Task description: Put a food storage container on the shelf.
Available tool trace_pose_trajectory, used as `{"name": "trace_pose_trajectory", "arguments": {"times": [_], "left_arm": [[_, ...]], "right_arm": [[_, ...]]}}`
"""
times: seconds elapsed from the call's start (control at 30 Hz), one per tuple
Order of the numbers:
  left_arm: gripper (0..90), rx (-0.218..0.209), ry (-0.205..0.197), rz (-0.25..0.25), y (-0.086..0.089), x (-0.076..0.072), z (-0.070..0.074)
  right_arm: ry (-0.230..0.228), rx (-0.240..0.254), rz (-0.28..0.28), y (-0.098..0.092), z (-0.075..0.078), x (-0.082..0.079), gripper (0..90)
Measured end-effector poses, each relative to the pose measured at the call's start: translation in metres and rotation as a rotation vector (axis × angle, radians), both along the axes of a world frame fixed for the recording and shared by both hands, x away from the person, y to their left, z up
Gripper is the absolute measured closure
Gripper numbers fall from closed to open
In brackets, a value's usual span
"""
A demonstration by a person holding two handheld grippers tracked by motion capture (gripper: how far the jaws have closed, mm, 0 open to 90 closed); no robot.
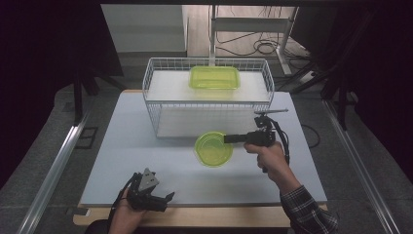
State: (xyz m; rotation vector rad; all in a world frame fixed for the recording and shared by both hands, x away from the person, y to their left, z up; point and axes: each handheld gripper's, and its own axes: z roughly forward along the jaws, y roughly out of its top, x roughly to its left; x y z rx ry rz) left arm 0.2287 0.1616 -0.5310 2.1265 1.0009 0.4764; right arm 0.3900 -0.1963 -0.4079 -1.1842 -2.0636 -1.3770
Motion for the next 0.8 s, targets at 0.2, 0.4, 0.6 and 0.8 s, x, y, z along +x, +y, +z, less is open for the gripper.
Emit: {"name": "trace_pose_trajectory", "arguments": {"times": [0.2,0.4,0.6,0.8], "left_arm": [[4.5,0.001,-0.001,-0.001,0.0,0.0,0.0],[4.5,-0.003,-0.001,0.001,0.0,0.0,0.0],[4.6,-0.005,-0.001,0.001,0.001,0.0,0.0],[4.5,-0.009,-0.003,0.005,0.001,0.001,0.0]], "right_arm": [[-0.026,0.007,-0.013,-0.001,0.018,0.002,81.6],[-0.035,0.021,-0.027,-0.002,0.031,0.006,81.6],[-0.046,0.038,-0.043,-0.003,0.043,0.011,81.6],[-0.065,0.048,-0.061,-0.005,0.059,0.015,81.6]]}}
